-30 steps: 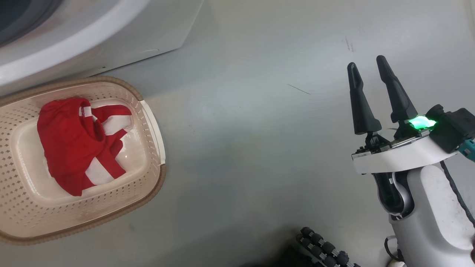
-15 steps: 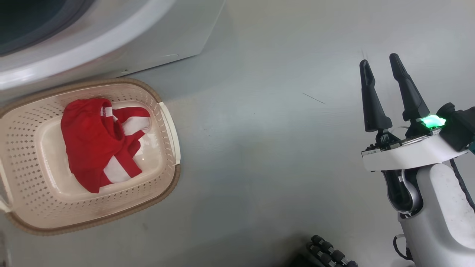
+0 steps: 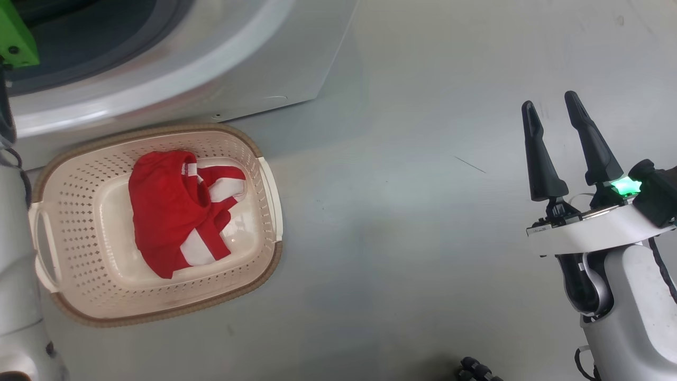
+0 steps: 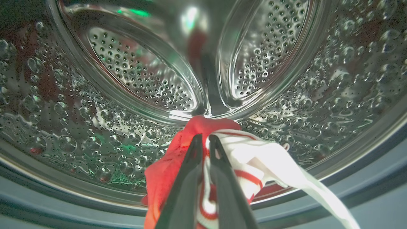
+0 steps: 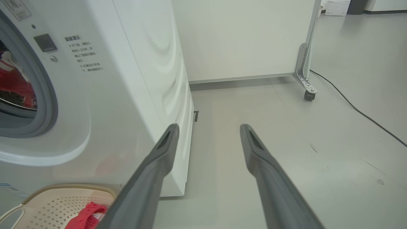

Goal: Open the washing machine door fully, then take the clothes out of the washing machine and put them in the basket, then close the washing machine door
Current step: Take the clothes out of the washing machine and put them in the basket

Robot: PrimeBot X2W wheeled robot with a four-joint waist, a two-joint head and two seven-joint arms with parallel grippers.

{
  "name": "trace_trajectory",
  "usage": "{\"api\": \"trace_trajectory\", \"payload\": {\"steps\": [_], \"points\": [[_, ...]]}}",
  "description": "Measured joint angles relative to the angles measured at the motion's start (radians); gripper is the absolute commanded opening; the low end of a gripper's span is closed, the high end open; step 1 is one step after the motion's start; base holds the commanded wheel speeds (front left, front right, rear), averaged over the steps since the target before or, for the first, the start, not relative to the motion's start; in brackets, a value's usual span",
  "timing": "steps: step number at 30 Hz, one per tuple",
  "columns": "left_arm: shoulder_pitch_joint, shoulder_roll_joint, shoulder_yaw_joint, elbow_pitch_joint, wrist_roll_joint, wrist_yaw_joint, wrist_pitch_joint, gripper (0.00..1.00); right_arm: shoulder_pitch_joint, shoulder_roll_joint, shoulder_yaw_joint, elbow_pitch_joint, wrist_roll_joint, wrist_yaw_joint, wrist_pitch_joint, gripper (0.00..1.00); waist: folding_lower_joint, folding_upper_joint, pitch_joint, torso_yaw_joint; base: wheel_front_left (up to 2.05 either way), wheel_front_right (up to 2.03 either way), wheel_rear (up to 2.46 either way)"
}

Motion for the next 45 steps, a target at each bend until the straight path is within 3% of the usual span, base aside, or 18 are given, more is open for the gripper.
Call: {"api": "trace_trajectory", "payload": {"steps": [14, 24, 45], "points": [[0.215, -0.102, -0.011, -0.098, -0.018, 0.000, -0.191, 0.00, 0.059, -0.015, -0.023, 0.001, -0.024, 0.000, 0.000, 1.00, 0.0000, 0.0000, -0.094, 0.065, 0.00, 0.00, 0.00], [0.383, -0.142, -0.002, -0.168, -0.034, 0.000, -0.315, 0.00, 0.106, -0.013, -0.031, 0.003, -0.041, 0.000, 0.000, 1.00, 0.0000, 0.0000, -0.172, 0.101, 0.00, 0.00, 0.00], [0.617, -0.156, -0.138, -0.284, -0.094, 0.000, -0.489, 0.00, 0.214, -0.008, -0.026, 0.015, -0.077, 0.000, 0.000, 1.00, 0.0000, 0.0001, -0.319, 0.185, 0.00, 0.00, 0.00]]}}
